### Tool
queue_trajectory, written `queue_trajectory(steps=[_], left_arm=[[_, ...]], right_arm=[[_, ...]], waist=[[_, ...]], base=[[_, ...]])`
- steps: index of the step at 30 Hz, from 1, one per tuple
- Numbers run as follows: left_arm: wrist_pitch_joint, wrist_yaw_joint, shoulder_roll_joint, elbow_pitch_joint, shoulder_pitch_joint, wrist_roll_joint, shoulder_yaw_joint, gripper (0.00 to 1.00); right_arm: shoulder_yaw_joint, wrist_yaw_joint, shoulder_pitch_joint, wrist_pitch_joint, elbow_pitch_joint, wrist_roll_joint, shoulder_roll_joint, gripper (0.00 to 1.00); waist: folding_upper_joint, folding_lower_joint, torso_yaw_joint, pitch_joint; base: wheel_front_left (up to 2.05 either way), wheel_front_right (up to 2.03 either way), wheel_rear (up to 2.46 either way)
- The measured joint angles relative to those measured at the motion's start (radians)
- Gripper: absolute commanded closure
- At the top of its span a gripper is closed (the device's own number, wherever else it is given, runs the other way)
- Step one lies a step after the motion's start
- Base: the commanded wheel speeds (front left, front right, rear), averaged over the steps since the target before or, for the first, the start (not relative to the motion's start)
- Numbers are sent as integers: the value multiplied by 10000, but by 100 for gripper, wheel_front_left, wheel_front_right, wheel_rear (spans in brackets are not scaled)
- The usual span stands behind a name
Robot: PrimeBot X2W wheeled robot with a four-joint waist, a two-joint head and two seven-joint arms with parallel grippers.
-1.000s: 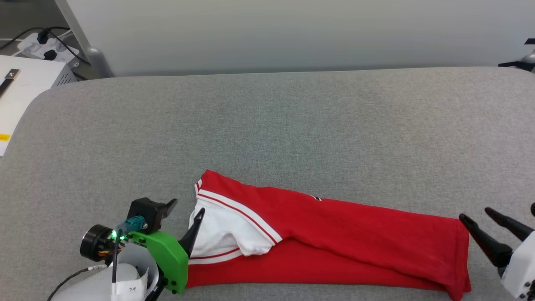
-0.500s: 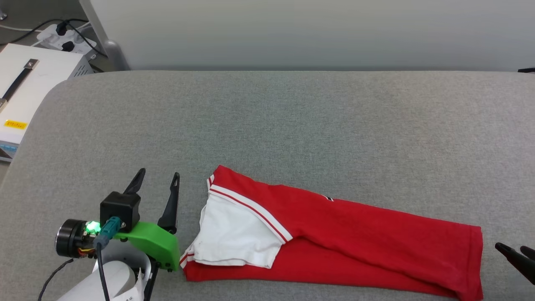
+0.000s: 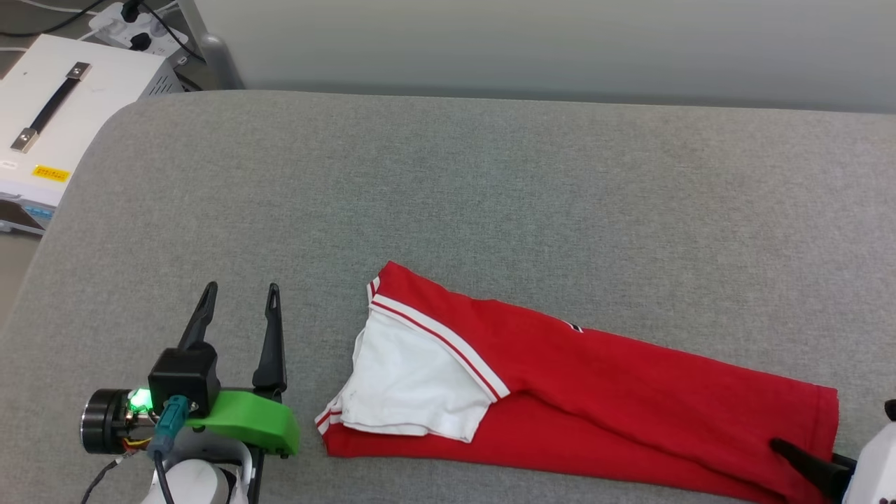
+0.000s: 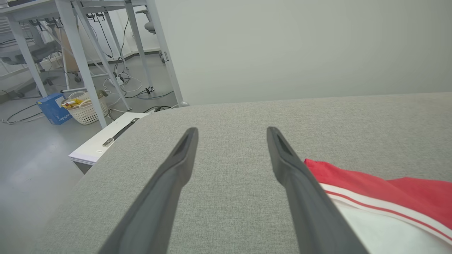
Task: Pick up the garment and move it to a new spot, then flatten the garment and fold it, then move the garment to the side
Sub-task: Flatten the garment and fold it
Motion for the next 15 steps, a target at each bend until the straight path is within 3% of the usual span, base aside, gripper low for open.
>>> queue_trajectory(steps=[12,13,14,15], left_arm=[[0,-1511,-1659,263,565,1710,1392,0],[0,-1624,-1764,284,579,1850,1476,0],[0,-1730,-1875,309,595,1952,1586,0],[0,-1814,-1979,320,615,2057,1699,0]], right_arm=[[1264,0,-1000,-654,589,-167,332,0],[1348,0,-1034,-757,642,-184,291,51],[1409,2,-1078,-911,706,-199,244,68],[1482,2,-1117,-1024,750,-198,198,100]], waist=[[0,0,222,103],[0,0,234,99],[0,0,241,90],[0,0,245,76]], base=[[0,0,0],[0,0,0],[0,0,0],[0,0,0]])
